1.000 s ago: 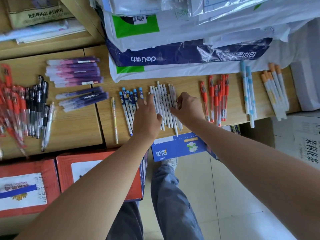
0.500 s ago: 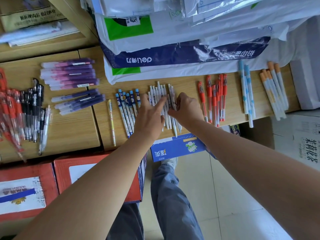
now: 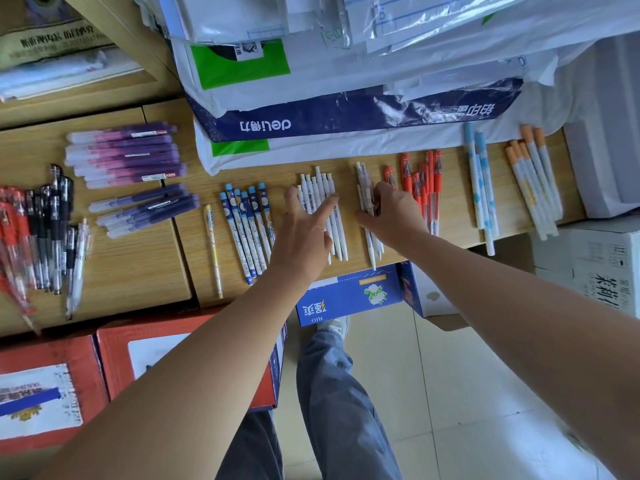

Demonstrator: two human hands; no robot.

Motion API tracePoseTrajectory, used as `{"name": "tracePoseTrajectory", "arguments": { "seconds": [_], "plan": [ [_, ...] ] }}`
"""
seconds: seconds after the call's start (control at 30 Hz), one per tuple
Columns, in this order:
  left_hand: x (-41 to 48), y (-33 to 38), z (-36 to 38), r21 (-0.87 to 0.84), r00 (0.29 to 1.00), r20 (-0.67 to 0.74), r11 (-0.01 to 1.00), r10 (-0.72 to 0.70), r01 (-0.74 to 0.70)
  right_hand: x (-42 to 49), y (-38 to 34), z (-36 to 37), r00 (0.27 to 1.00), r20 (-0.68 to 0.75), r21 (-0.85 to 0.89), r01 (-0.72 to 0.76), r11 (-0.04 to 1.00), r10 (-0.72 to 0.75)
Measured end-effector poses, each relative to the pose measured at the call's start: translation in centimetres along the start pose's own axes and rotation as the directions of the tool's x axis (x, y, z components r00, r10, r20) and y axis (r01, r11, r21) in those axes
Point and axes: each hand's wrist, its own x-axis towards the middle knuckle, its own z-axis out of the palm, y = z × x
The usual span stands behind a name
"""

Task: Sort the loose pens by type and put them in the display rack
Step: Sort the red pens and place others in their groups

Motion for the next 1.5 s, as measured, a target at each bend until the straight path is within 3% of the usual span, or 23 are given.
{"name": "tracePoseTrajectory", "arguments": {
  "seconds": [0.33,0.6,0.8,1.1,1.27,1.5],
  "plan": [
    [0.2,1.5,1.1,-0.066,1.000,0.002,0.998,0.021,-0.020,-0.1,1.7,-1.5,1.000,0.020,-0.040,-0.015,0.999,0.016],
    [-0.2,1.3,0.2,0.092,0.999,0.023,0.995,0.030,-0.032,-0.5,1.9,-1.7,1.000,0.019,0.045,-0.006,0.999,0.005],
    [-0.8,0.3,-0.3,0.091,0.999,-0.010,0.995,0.042,-0.041,-1.2,1.4,-1.8,0.999,0.039,0.071,-0.012,0.997,0.010],
    [-1.7,-1.7,-0.5,0.064,0.996,-0.049,0.995,0.076,-0.072,-1.3,0.0,-1.0,0.999,-0.043,-0.041,-0.031,0.999,0.029],
    [-2.0,-1.8,-0.2,0.046,0.997,-0.049,0.997,0.064,-0.062,-1.4,-0.1,-0.6,0.981,-0.185,-0.107,-0.078,0.991,0.057],
    [-1.4,-1.4,-0.1,0.035,0.996,-0.029,0.996,0.080,-0.079,0.0,-1.1,-1.0,0.976,-0.210,-0.123,-0.090,0.988,0.063]
  ]
}}
